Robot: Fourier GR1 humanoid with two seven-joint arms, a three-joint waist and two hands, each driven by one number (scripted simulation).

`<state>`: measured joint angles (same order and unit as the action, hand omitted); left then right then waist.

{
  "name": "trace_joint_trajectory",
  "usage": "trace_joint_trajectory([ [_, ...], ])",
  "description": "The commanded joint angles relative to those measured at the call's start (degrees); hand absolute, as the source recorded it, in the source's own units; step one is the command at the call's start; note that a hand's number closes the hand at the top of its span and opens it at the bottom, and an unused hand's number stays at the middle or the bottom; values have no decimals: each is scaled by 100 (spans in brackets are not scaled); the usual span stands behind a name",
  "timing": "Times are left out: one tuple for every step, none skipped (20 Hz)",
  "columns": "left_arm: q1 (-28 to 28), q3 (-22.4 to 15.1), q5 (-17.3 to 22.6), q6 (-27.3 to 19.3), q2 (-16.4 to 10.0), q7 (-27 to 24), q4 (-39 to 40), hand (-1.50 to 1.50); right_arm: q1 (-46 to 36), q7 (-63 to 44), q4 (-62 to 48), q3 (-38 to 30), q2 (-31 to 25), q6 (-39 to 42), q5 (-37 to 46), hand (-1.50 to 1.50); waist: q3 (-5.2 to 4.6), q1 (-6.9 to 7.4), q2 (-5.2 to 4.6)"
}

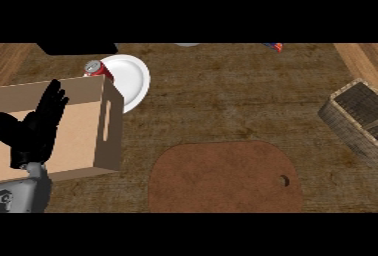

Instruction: Pick the eggplant from the cutting board and place it in the basket

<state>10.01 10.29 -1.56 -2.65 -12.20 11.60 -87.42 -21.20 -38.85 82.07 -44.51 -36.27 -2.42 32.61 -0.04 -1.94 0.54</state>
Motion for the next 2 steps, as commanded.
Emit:
trace_joint_trajectory([
  [-32,-1,-6,-80,77,-6,-108,0,1073,39,1315,-634,251,489,-701,-150,2,24,-9],
  [-170,-39,-28,29,21,-29,-125,0,1310,392,1316,-818,331,504,-895,-150,4,53,-17],
])
